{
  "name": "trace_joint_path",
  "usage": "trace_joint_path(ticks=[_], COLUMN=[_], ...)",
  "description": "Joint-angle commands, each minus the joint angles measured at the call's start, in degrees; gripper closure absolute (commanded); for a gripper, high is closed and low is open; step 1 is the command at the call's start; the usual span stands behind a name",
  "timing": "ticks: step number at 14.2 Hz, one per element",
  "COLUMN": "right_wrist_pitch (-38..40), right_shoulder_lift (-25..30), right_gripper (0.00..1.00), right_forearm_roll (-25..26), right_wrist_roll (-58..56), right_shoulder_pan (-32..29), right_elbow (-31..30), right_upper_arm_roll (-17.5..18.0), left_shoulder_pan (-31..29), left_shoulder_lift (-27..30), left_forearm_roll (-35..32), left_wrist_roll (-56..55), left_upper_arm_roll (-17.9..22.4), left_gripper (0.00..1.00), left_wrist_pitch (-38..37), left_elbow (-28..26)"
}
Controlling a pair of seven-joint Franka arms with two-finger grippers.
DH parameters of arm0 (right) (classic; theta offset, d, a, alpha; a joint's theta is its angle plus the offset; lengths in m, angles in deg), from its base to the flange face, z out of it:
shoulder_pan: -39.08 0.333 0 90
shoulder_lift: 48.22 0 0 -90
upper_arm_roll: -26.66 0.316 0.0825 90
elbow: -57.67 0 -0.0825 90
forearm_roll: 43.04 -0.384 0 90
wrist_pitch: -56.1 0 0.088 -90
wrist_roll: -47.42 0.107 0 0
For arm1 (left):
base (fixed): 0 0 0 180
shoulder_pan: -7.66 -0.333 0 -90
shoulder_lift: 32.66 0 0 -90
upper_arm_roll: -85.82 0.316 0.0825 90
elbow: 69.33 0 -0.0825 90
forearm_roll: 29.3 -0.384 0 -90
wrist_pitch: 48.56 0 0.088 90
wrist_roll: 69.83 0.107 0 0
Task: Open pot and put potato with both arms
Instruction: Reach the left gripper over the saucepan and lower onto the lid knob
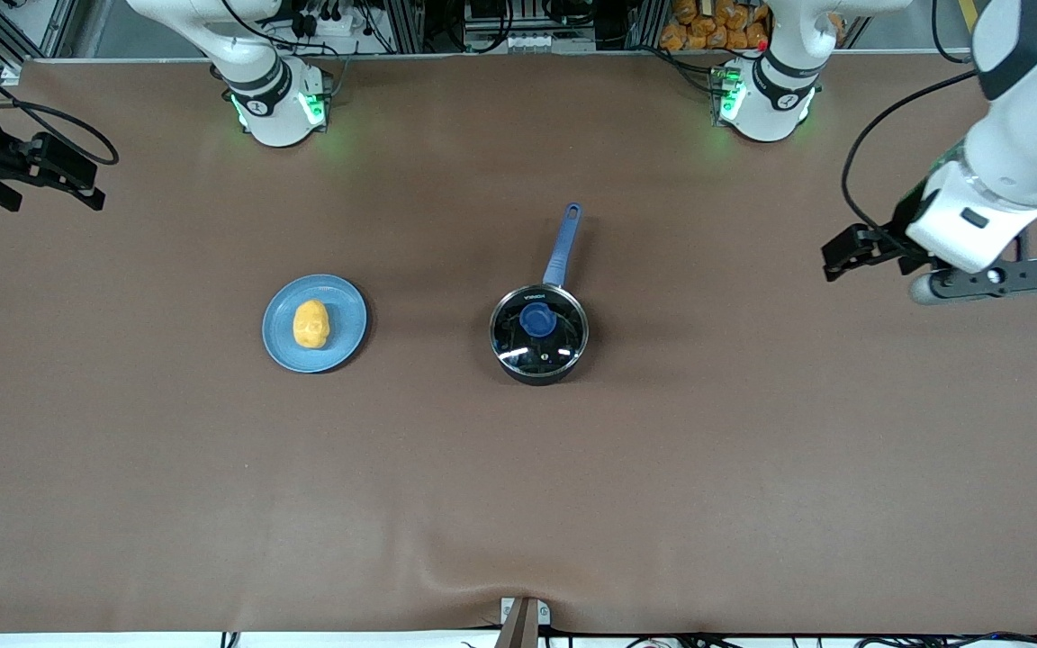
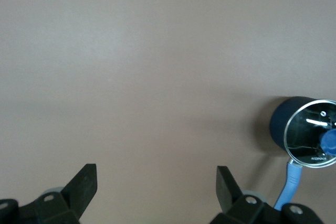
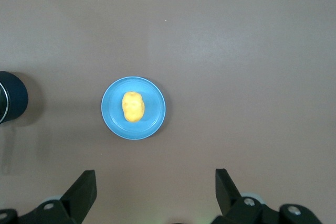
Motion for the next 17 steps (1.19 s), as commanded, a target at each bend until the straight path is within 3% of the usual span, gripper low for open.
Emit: trace_joint_path(ticks=[1,4,6,9,17], right_wrist_pitch=[0.6,0.6,0.6,0.6,0.6], right_shoulder_lift=[-0.3,-0.3,-0.3,-0.3,-0.5], right_gripper=[0.0,0.0,0.0,0.0,0.0], right_forearm_roll=[-1.0,-1.0,-1.0,-1.0,-1.0], right_wrist_roll=[-0.8,-0.8,-0.8,-0.8,-0.8], right_shoulder_pan=[-1.0,-1.0,-1.0,-1.0,-1.0], right_elbow=[0.6,0.6,0.6,0.5,0.5], right_upper_arm_roll=[0.4,0.4,0.4,0.4,0.4], left_shoulder_pan=[-0.1,0.2,1.9,9.3,21.3], left_shoulder_lift=[-1.0,-3.8,-8.2,-15.3,-27.7], left_forearm_roll=[0.6,1.0,1.1,0.4,0.5], left_wrist_roll=[-0.8,-1.5,-7.8,-18.5,-43.7], left_upper_arm_roll=[-0.8,-1.3,-2.6,-2.8,-2.7], left_gripper=[0.0,0.0,0.0,0.0,0.0], left_wrist_pitch=[0.1,0.9,2.0,3.0,17.9], left_elbow=[1.5,2.2,6.1,10.8,10.9])
